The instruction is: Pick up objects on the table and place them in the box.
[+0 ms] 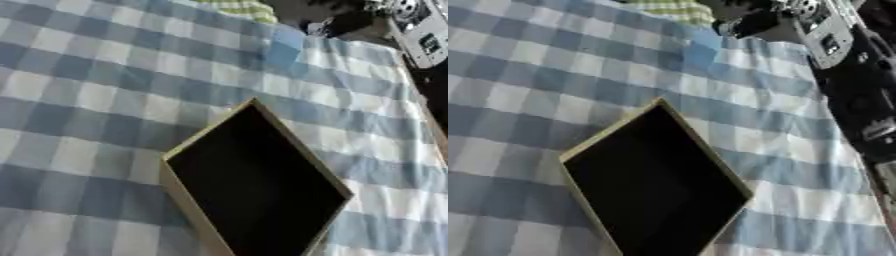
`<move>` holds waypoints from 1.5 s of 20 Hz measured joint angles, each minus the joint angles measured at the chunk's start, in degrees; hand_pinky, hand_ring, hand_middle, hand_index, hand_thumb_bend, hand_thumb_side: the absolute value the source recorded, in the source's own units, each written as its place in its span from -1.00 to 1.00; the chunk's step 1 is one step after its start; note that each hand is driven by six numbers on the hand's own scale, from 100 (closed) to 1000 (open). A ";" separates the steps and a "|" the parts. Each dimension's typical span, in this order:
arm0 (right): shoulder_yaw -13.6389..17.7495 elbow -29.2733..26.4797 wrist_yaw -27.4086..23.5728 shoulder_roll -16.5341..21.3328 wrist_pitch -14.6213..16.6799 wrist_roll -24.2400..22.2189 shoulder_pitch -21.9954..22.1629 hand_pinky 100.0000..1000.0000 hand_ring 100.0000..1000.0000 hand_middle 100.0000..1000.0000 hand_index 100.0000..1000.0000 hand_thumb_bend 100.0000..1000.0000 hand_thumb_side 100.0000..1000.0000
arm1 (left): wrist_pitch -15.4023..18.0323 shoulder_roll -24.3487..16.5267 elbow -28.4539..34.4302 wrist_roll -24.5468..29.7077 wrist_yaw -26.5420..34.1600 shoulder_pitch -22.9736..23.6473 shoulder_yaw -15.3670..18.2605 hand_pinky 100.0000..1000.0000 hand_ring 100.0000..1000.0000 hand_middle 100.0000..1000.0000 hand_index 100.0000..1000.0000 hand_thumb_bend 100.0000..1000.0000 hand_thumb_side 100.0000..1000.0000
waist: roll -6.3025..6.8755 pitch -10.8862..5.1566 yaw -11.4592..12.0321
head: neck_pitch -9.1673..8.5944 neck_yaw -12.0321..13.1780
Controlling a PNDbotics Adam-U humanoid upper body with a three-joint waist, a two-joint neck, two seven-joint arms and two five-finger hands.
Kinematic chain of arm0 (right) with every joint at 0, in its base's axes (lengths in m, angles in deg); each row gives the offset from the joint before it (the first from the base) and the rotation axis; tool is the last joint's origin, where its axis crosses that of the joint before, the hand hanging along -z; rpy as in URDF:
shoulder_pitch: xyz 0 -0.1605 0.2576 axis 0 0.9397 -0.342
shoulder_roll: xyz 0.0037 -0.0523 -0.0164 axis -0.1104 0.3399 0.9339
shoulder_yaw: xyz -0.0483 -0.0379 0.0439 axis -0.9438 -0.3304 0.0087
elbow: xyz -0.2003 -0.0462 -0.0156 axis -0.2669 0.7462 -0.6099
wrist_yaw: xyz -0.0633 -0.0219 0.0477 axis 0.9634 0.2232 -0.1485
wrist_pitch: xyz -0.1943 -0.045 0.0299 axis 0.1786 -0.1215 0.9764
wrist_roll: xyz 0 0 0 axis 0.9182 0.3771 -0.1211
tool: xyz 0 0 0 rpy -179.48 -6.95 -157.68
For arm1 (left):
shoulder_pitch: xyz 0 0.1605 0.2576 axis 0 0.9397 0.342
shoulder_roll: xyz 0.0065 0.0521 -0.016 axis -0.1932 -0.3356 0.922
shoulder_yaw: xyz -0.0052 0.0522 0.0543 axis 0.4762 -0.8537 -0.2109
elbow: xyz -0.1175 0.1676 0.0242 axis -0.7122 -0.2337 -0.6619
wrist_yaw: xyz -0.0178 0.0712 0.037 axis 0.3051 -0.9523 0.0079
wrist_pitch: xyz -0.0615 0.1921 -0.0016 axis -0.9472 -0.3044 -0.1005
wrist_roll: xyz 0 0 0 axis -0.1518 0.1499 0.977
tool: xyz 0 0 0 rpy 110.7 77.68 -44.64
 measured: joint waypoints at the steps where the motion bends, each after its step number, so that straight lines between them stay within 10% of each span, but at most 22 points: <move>1: 0.00 0.00 0.03 0.00 -0.05 -0.08 0.11 0.90 1.00 0.83 1.00 -0.70 0.03 | 0.00 0.00 0.00 0.04 0.00 0.00 0.00 0.10 0.28 0.28 0.44 -0.44 0.06 | 0.00 0.00 0.20 | -0.06 -0.03; 30: -0.67 2.40 2.14 -2.09 0.30 2.52 0.99 0.85 0.97 0.74 1.00 -0.72 0.10 | 0.04 1.03 0.00 0.43 0.00 -0.50 0.00 0.11 0.28 0.28 0.44 -0.47 0.08 | 0.00 2.02 1.77 | -0.72 -0.93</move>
